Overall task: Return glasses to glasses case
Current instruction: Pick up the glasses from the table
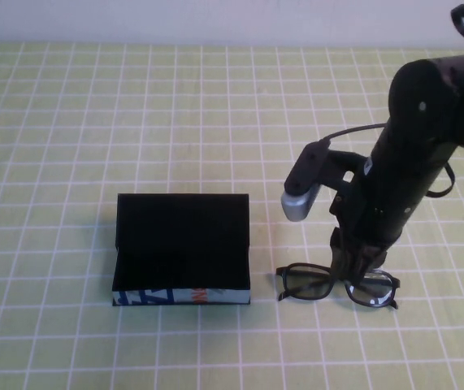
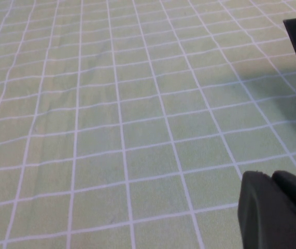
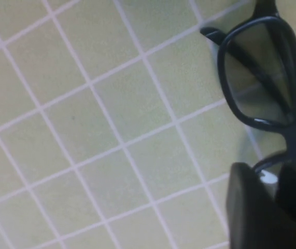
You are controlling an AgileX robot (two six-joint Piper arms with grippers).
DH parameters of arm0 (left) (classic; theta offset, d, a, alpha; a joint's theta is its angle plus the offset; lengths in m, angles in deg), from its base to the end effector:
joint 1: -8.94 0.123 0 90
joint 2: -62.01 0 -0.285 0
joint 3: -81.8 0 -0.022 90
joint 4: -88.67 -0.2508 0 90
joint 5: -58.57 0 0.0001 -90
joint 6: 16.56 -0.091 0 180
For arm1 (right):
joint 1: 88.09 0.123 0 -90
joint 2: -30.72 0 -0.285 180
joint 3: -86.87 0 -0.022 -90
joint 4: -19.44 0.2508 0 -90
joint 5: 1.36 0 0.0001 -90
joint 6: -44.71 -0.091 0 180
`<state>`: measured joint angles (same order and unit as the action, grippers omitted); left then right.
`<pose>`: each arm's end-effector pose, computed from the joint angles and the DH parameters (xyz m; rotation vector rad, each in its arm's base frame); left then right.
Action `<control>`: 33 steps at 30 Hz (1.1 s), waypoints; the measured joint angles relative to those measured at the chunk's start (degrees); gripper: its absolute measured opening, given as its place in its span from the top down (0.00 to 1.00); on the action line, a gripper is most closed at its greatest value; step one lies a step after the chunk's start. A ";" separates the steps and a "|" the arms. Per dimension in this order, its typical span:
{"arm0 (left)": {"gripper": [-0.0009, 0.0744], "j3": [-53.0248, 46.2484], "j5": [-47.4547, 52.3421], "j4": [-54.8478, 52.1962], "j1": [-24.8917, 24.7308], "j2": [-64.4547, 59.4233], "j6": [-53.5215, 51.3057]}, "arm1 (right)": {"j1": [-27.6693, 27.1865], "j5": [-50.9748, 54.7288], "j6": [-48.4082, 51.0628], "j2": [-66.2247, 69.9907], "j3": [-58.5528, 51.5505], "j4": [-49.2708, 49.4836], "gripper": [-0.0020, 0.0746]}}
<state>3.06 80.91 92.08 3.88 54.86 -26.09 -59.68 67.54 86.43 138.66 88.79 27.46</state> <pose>0.0518 -0.0067 0.1699 0.2035 1.8773 -0.0057 0.2961 0.1737 0.2562 -1.6865 2.5206 0.1847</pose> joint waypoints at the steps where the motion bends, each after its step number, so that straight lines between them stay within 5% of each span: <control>1: 0.99 0.00 0.00 0.00 0.00 0.00 0.00 | 0.00 0.00 1.65 0.97 0.43 -0.10 0.83; 9: 0.99 0.00 0.00 0.00 0.00 0.00 0.00 | 0.18 0.34 12.44 7.03 3.56 -4.32 0.49; 33: 0.99 0.00 0.00 0.00 0.00 0.00 0.00 | -0.07 0.22 14.51 15.20 8.90 -7.15 0.46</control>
<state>3.06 80.91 92.08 3.88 54.86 -26.09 -59.74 67.77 100.93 153.86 97.69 20.31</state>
